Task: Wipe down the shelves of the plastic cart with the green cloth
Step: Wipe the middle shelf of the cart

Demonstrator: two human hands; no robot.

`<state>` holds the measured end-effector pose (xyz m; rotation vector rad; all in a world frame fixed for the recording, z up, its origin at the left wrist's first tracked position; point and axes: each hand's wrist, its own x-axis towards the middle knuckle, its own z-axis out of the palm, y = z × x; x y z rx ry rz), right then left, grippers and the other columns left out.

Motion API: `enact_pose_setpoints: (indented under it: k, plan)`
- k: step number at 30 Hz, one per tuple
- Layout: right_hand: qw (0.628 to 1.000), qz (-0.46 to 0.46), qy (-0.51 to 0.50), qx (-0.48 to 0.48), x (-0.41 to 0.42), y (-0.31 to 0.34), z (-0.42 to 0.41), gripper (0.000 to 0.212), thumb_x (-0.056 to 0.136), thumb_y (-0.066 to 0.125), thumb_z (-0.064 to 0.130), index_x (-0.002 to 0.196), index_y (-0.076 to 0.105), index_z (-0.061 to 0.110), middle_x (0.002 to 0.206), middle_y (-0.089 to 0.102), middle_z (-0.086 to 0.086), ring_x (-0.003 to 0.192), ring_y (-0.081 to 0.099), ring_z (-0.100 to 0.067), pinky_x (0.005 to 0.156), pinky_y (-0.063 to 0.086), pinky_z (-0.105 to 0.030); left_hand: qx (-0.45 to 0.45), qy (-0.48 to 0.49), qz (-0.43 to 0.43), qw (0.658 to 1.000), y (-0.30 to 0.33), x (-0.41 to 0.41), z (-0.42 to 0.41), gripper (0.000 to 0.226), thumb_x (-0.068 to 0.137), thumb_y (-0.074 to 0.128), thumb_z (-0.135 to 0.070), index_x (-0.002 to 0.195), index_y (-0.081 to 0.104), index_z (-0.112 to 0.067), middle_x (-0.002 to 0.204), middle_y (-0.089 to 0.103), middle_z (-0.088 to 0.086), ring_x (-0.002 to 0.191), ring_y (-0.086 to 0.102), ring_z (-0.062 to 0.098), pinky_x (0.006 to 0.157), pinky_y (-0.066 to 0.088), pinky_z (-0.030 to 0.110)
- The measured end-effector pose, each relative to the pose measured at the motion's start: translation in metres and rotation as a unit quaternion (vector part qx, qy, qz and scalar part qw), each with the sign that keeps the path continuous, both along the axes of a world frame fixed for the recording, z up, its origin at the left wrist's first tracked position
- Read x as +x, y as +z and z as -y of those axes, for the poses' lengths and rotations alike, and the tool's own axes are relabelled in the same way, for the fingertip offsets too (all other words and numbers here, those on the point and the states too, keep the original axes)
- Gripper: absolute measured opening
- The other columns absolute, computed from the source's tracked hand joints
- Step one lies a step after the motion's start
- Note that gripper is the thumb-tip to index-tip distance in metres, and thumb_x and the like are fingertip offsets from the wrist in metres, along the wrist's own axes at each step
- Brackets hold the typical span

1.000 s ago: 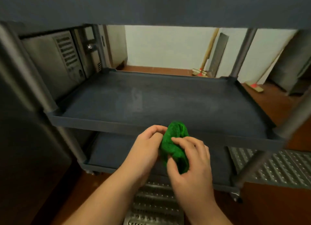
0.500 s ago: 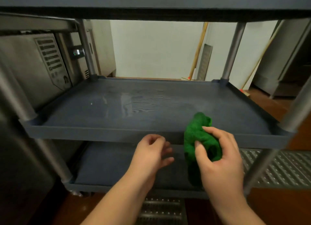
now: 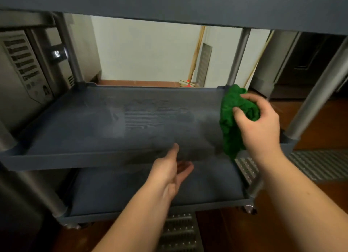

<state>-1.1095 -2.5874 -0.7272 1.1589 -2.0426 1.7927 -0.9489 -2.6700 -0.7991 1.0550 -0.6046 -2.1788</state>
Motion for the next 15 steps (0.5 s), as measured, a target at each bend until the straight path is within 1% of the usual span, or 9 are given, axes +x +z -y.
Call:
enact_pose_setpoints:
  k: [2, 4, 5, 7, 9, 10, 12, 14, 15]
  plan:
    - [0.999, -0.024, 0.017, 0.021, -0.015, -0.009, 0.007, 0.029, 0.084, 0.072, 0.017, 0.109, 0.065, 0.03, 0.113, 0.065, 0.002, 0.108, 0.06, -0.013, 0.097, 0.05, -0.033, -0.026, -0.028, 0.003, 0.999, -0.004, -0.002, -0.004, 0.027, 0.095, 0.06, -0.025, 0.107, 0.05, -0.003, 0.097, 0.055, 0.017, 0.086, 0.061, 0.03, 0.072, 0.056, 0.043]
    - [0.997, -0.054, 0.036, 0.037, -0.029, -0.014, 0.011, 0.031, 0.083, 0.072, 0.017, 0.108, 0.065, 0.032, 0.113, 0.063, 0.003, 0.108, 0.058, -0.01, 0.098, 0.048, -0.032, -0.124, -0.05, 0.053, 0.99, -0.007, -0.003, -0.012, 0.019, 0.094, 0.061, -0.018, 0.104, 0.055, -0.003, 0.09, 0.059, 0.015, 0.079, 0.063, 0.024, 0.066, 0.06, 0.038]
    - [0.996, -0.062, 0.045, 0.044, -0.037, -0.013, 0.011, 0.032, 0.083, 0.072, 0.016, 0.108, 0.064, 0.033, 0.113, 0.062, 0.005, 0.108, 0.057, -0.009, 0.097, 0.048, -0.03, -0.199, -0.04, 0.098, 0.974, -0.007, -0.004, -0.017, 0.013, 0.093, 0.061, -0.015, 0.1, 0.058, -0.003, 0.087, 0.061, 0.014, 0.075, 0.064, 0.021, 0.065, 0.061, 0.036]
    - [0.994, -0.074, 0.059, 0.057, -0.057, -0.012, 0.009, 0.032, 0.082, 0.072, 0.016, 0.109, 0.065, 0.032, 0.112, 0.06, 0.006, 0.106, 0.056, -0.008, 0.093, 0.044, -0.018, -0.34, 0.014, 0.209, 0.917, -0.007, -0.007, -0.024, 0.004, 0.091, 0.062, -0.008, 0.095, 0.063, -0.008, 0.081, 0.066, 0.01, 0.065, 0.065, 0.015, 0.066, 0.06, 0.037]
    - [0.993, -0.079, 0.059, 0.065, -0.084, -0.01, 0.005, 0.032, 0.082, 0.072, 0.014, 0.11, 0.066, 0.028, 0.112, 0.06, 0.005, 0.104, 0.055, -0.008, 0.09, 0.04, -0.01, -0.393, 0.061, 0.272, 0.876, -0.009, -0.02, -0.03, 0.007, 0.089, 0.062, -0.008, 0.092, 0.065, -0.014, 0.077, 0.068, 0.004, 0.059, 0.064, 0.011, 0.063, 0.059, 0.034]
    - [0.993, -0.075, 0.06, 0.069, -0.099, -0.009, 0.002, 0.032, 0.082, 0.072, 0.014, 0.111, 0.067, 0.027, 0.113, 0.061, 0.004, 0.105, 0.056, -0.009, 0.091, 0.042, -0.012, -0.389, 0.064, 0.277, 0.876, -0.011, -0.029, -0.036, 0.005, 0.09, 0.063, -0.01, 0.091, 0.066, -0.014, 0.075, 0.068, 0.003, 0.057, 0.064, 0.011, 0.058, 0.058, 0.031]
    - [0.991, -0.083, 0.061, 0.087, -0.126, -0.001, -0.005, 0.032, 0.082, 0.073, 0.014, 0.109, 0.067, 0.028, 0.114, 0.061, 0.005, 0.106, 0.055, -0.01, 0.093, 0.043, -0.023, -0.31, 0.018, 0.229, 0.923, -0.017, -0.055, -0.051, 0.011, 0.092, 0.063, -0.019, 0.093, 0.064, -0.008, 0.076, 0.066, 0.008, 0.055, 0.063, 0.013, 0.054, 0.057, 0.029]
    - [0.984, -0.109, 0.066, 0.123, -0.155, 0.004, -0.013, 0.032, 0.08, 0.072, 0.011, 0.107, 0.067, 0.028, 0.111, 0.058, 0.008, 0.103, 0.052, -0.007, 0.091, 0.04, -0.024, -0.134, -0.03, 0.142, 0.98, -0.023, -0.085, -0.064, 0.028, 0.093, 0.063, -0.026, 0.097, 0.06, 0.001, 0.083, 0.062, 0.014, 0.062, 0.064, 0.019, 0.054, 0.059, 0.034]
    - [0.979, -0.125, 0.066, 0.145, -0.168, 0.006, -0.016, 0.032, 0.079, 0.073, 0.01, 0.106, 0.068, 0.026, 0.109, 0.056, 0.008, 0.102, 0.051, -0.007, 0.09, 0.038, -0.023, -0.058, -0.034, 0.108, 0.992, -0.025, -0.098, -0.069, 0.031, 0.091, 0.064, -0.027, 0.098, 0.058, 0.003, 0.086, 0.06, 0.017, 0.068, 0.065, 0.024, 0.056, 0.06, 0.037]
